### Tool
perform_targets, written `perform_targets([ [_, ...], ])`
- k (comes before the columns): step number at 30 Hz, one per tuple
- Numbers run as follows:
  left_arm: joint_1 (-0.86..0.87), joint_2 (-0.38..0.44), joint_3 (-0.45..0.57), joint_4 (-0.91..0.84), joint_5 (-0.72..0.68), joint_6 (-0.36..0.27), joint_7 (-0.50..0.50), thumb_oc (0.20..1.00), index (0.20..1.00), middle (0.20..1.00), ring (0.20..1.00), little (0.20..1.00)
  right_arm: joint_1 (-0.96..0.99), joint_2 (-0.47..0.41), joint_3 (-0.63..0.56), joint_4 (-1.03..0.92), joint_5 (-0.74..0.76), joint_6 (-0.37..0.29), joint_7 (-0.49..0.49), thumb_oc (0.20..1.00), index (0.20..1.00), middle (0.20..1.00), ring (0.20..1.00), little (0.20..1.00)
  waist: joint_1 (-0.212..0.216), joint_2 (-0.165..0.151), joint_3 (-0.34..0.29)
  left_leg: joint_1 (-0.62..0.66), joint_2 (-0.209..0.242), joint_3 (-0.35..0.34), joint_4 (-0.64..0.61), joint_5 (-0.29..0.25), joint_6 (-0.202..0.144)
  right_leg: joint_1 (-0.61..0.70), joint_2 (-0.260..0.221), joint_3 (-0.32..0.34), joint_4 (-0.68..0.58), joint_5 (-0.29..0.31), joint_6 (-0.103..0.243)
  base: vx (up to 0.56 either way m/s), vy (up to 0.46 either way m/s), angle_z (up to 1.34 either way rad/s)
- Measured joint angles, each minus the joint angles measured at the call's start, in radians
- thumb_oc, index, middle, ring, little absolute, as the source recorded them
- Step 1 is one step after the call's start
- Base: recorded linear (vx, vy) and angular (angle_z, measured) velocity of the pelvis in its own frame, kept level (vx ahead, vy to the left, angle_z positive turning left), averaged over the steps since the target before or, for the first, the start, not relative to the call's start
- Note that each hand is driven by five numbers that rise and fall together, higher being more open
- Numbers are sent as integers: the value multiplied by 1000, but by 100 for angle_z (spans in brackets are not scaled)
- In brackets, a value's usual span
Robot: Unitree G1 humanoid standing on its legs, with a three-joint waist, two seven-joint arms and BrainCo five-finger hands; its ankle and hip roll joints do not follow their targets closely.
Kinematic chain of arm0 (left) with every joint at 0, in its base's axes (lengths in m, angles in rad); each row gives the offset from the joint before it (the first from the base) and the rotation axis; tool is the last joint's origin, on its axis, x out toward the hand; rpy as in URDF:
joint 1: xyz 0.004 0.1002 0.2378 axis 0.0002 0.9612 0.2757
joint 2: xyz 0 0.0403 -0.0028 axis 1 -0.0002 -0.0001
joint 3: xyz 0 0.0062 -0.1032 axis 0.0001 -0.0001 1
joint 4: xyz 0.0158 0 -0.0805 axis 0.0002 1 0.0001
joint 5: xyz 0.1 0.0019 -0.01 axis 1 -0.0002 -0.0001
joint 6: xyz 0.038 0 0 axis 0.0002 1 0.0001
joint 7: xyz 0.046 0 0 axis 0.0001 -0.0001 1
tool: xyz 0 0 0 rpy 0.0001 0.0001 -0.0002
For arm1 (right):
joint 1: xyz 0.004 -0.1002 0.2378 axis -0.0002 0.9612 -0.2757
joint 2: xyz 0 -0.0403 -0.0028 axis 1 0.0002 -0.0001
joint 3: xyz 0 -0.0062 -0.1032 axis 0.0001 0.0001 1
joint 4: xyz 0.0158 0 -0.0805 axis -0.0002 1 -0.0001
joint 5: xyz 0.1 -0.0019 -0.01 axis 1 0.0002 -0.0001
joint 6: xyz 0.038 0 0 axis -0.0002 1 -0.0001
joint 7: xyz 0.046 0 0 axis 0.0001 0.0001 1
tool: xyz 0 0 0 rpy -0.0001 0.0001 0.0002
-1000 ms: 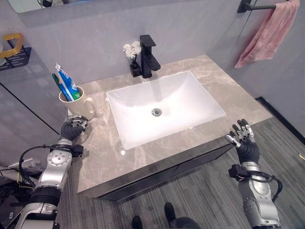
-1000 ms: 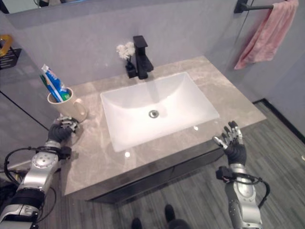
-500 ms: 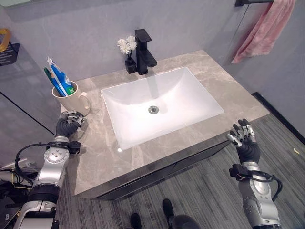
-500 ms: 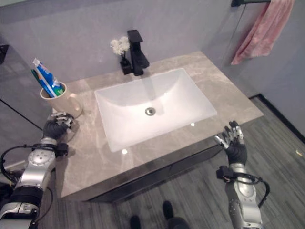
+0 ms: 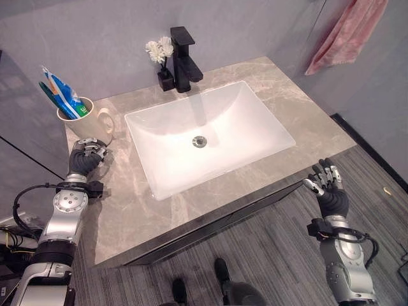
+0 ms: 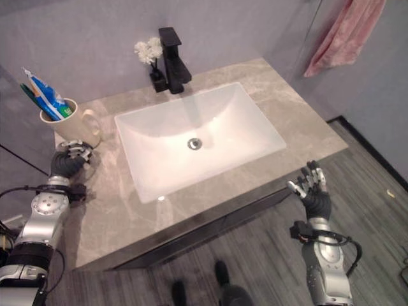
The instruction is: Put brush and paste in cup on sink, flatten towel.
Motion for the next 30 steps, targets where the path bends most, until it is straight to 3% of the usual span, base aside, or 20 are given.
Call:
perform_targets([
  [30, -53, 54, -5, 24, 3, 0, 0, 200, 200, 200, 200, 200, -4, -11, 0, -2, 0, 0, 3, 1000, 1000, 1000, 1000, 1000, -12, 5, 35, -14, 1, 15, 0, 1, 0, -19, 2, 7, 0, 12, -8, 1, 0, -1],
])
